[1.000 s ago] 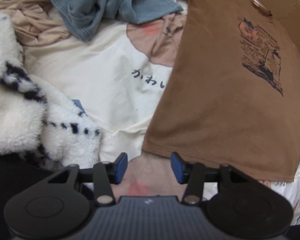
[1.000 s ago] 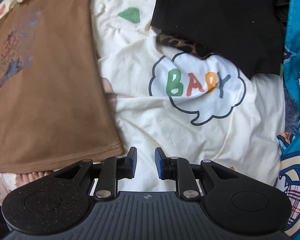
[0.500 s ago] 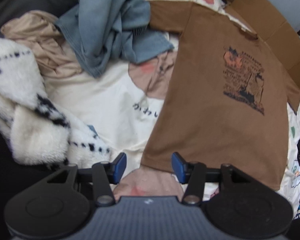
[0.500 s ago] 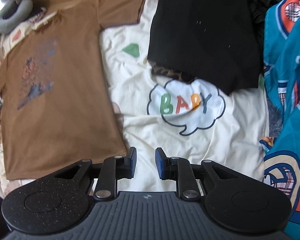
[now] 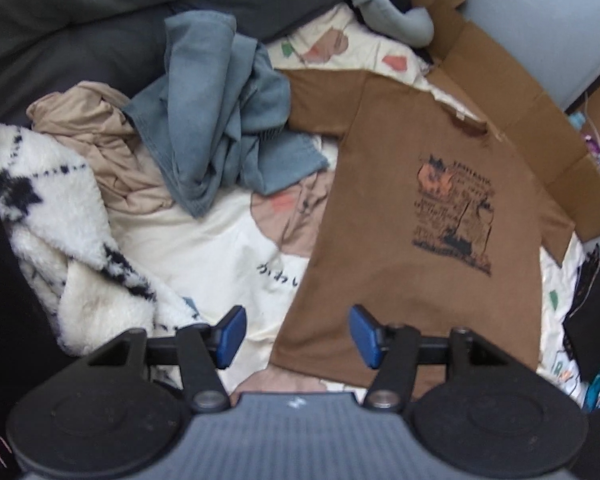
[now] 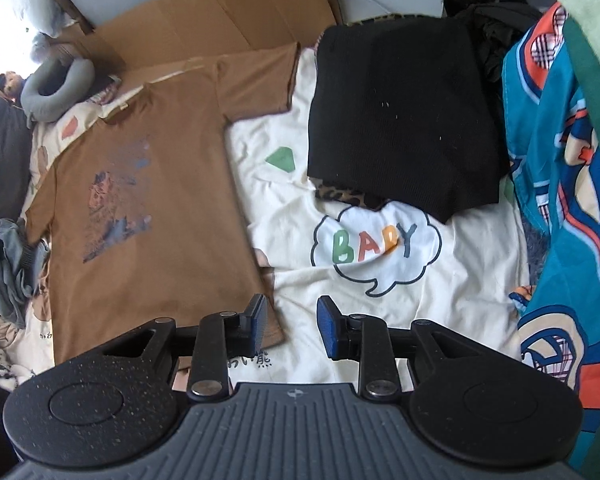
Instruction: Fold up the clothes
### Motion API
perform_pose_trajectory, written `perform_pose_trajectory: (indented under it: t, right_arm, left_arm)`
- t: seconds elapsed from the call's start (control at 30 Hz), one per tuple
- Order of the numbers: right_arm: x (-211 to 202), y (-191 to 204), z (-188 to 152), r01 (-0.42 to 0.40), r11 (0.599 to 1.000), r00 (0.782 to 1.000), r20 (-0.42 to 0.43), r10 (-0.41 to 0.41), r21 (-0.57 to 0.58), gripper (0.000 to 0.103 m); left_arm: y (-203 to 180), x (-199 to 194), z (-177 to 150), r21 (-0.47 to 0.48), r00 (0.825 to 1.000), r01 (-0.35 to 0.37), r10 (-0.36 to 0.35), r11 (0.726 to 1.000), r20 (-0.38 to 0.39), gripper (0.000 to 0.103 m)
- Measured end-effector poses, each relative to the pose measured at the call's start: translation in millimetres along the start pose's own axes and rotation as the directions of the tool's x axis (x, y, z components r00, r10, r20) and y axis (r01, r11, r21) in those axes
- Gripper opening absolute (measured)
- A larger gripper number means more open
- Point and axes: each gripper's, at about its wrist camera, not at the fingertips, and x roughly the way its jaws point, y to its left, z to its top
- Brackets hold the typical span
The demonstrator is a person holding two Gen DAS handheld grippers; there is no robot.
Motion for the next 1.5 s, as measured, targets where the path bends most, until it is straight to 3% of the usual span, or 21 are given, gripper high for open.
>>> perform_pose_trajectory:
  t: [0.27, 0.53, 0.8, 0.9, 1.07, 1.2, 1.5]
  right_arm:
    - [-34.7, 3.4, 3.9, -0.017, 1.000, 0.997, 0.077, 0.016, 0.012, 0.042]
    - [-66.6, 3.6, 13.4, -0.069, 0.996, 0.979, 0.196, 0.057, 0.058, 0.047]
    - [-72.9, 10.9, 33.8, -0.132, 0.991, 0.958, 0.259, 0.121, 0.024, 0.047]
    - [-70.3, 12.4, 40.6, -0.154, 0.988, 0.955, 0.259, 0.142, 0.025, 0.047]
    - [-56.9, 18.9, 52.3, -0.124, 0.992, 0.959, 0.258, 0.119, 0.005, 0.047]
    - [-39.5, 23.0, 63.3, -0.104, 0.995, 0.964, 0.246, 0.100, 0.004, 0.047]
    - [9.8, 34.5, 94.9, -0.076, 0.997, 0.968, 0.240, 0.080, -0.028, 0.047]
  left_arm:
    - [-4.0, -25.5, 10.9, -0.026, 0.999, 0.020, -0.019, 0.999, 0.043, 0.060]
    - [-6.7, -50.8, 32.6, -0.102, 0.994, 0.077, -0.069, 0.992, 0.081, 0.063]
    - [-20.7, -64.8, 54.6, -0.063, 0.991, 0.085, -0.077, 0.994, 0.112, 0.066]
    - [-24.7, -64.3, 67.6, -0.052, 0.991, 0.081, -0.074, 0.995, 0.116, 0.066]
    - [-39.9, -55.5, 94.9, -0.015, 0.989, 0.075, -0.073, 0.997, 0.126, 0.066]
    - [-59.9, -42.6, 112.3, 0.064, 0.985, 0.088, -0.096, 0.994, 0.142, 0.066]
    - [-100.6, 15.3, 149.9, 0.132, 0.986, 0.088, -0.106, 0.987, 0.132, 0.066]
